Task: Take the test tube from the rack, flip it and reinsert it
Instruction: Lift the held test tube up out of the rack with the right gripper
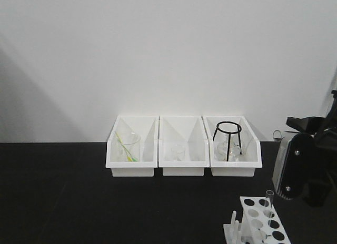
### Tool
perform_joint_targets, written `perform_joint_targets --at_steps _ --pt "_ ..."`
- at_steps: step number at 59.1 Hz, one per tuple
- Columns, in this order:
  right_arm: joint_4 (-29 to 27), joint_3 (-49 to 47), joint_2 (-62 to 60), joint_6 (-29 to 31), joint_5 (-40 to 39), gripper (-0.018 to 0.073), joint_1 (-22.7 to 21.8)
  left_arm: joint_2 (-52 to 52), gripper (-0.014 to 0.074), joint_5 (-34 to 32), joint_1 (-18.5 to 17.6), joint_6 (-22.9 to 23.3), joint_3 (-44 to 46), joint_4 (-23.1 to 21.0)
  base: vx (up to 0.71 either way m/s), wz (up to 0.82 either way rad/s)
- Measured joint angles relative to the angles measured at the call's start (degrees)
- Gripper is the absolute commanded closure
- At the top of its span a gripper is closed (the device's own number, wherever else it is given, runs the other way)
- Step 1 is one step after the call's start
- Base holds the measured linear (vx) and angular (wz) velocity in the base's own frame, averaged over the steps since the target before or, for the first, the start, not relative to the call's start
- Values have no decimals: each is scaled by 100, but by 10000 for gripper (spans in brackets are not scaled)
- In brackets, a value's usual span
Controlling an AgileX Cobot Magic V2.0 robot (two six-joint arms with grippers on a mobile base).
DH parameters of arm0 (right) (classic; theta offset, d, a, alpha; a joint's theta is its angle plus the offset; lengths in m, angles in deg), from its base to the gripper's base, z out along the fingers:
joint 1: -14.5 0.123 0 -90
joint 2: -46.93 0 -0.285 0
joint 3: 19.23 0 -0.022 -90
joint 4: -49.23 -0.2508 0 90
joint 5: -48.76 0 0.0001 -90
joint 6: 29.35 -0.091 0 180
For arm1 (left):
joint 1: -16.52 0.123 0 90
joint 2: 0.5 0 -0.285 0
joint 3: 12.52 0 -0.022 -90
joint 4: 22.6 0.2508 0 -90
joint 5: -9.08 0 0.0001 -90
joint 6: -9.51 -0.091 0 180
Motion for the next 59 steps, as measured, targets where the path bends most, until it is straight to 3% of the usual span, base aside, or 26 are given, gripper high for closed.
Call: perform_joint_targets --at_steps 8,15,22,33,44,59 --pt "168 0 0 -38 -106 568 2 0 603 0 0 0 0 0 0 0" --pt "188 0 0 -516 -106 568 2 0 603 0 0 0 0 0 0 0" --pt "5 0 0 -1478 -106 568 2 0 603 0 0 0 0 0 0 0" --pt "-580 0 0 -3492 -96 568 2 0 603 0 0 0 0 0 0 0" --pt "-676 0 0 -5400 -67 568 2 0 603 0 0 0 0 0 0 0" --pt "-676 0 0 -6593 168 568 2 0 603 0 0 0 0 0 0 0"
